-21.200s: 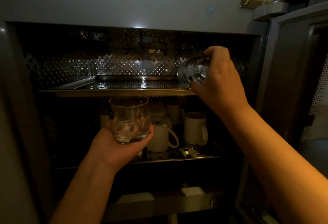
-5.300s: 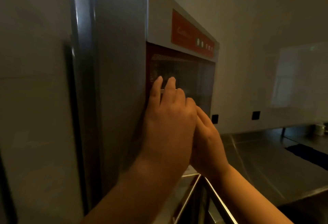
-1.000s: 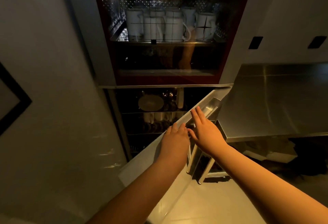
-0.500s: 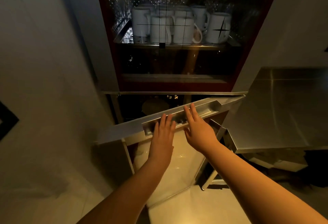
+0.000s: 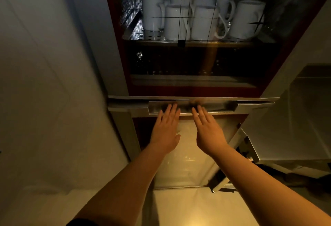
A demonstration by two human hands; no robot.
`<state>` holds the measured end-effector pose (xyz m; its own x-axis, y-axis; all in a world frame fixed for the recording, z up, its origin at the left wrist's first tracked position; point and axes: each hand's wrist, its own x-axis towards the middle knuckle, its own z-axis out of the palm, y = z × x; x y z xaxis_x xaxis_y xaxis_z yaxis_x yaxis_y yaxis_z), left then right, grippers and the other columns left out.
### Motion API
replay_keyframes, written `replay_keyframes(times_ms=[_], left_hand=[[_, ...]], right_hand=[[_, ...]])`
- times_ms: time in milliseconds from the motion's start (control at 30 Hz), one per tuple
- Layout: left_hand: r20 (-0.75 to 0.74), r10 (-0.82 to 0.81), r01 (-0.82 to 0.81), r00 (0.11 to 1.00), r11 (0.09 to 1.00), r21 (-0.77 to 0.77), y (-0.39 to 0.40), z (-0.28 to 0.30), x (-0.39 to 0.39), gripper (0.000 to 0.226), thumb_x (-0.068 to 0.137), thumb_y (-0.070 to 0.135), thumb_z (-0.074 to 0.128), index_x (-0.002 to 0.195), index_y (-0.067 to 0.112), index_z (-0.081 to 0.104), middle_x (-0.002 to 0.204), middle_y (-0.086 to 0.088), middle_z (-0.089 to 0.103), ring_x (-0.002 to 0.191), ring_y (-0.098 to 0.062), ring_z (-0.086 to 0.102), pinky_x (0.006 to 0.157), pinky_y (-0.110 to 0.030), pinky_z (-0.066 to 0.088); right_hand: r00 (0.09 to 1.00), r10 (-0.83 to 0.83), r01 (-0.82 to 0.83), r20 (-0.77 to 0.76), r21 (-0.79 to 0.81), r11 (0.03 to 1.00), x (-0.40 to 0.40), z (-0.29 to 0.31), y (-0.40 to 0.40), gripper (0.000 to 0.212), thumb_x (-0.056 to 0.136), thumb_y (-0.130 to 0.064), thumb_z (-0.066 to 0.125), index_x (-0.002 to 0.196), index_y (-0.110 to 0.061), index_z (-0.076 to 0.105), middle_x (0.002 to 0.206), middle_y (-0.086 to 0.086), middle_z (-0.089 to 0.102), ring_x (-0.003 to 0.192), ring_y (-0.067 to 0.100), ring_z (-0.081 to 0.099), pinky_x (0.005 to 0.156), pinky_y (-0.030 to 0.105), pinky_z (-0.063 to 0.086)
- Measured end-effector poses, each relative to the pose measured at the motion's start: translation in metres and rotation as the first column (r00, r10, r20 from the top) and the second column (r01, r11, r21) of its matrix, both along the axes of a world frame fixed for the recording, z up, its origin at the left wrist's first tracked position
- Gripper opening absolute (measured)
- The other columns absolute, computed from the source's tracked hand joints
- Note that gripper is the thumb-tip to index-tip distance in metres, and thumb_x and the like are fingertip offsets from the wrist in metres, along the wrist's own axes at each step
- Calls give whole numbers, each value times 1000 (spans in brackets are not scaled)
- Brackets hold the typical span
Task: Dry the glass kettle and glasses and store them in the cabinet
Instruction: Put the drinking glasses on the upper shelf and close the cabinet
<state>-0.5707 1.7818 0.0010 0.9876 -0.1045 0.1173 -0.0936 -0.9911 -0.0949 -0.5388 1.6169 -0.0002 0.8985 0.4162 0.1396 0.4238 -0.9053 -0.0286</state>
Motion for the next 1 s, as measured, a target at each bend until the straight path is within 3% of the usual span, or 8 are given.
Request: replay_keyframes(times_ms=[133, 333, 500, 600, 733, 1000], left_hand=[[14, -53, 53, 999, 998, -22, 12, -1, 16, 84, 94, 52, 42, 151, 18, -10, 159, -6, -15, 143, -20, -19, 114, -39, -16], [44, -41, 41, 998, 999, -9, 12, -13, 22, 87, 92, 57, 39, 149, 18, -15, 158, -6, -17, 139, -20, -26, 110, -40, -23], [41, -18, 19, 999, 999, -27, 8, -10, 21, 90, 91, 59, 41, 149, 18, -15, 158, -6, -17, 142, -21, -21, 116, -42, -14], [28, 52, -49, 998, 993, -105, -4, -6, 17, 90, 91, 61, 39, 149, 18, -15, 157, -4, -19, 144, -22, -17, 117, -42, -12], [-19, 168, -168, 986, 961, -219, -23, -7, 13, 87, 93, 56, 39, 148, 18, -16, 157, -4, -20, 143, -21, -20, 117, -39, -7], [-106, 366, -381, 924, 870, -313, -73, -14, -17, 80, 93, 55, 38, 150, 23, -9, 159, -2, -12, 145, -19, -11, 115, -41, 3]], right_hand=[[999, -29, 30, 20, -48, 998, 12, 0, 4, 88, 86, -10, 49, 147, -22, -14, 157, 5, -9, 137, 17, -19, 111, 38, -11], [999, -30, 31, 18, -52, 998, 12, -3, 5, 94, 83, -9, 52, 144, -23, -18, 157, 5, -10, 137, 19, -21, 109, 39, -14], [1000, -13, 14, 12, -35, 999, 11, 3, 4, 92, 85, -12, 55, 148, -22, -11, 157, 5, -9, 139, 19, -17, 109, 39, -14], [999, 31, -31, -11, -26, 999, 13, 8, -1, 91, 86, -17, 56, 149, -20, -10, 158, 5, -9, 143, 19, -12, 108, 37, -15], [992, 120, -121, -27, -40, 992, 16, 9, -13, 92, 88, -16, 56, 149, -20, -13, 156, 4, -15, 140, 17, -19, 110, 36, -15], [922, 384, -386, -45, -73, 920, 28, 22, -57, 78, 94, -30, 49, 150, -14, -3, 158, 6, -10, 144, 19, -10, 115, 35, -6]])
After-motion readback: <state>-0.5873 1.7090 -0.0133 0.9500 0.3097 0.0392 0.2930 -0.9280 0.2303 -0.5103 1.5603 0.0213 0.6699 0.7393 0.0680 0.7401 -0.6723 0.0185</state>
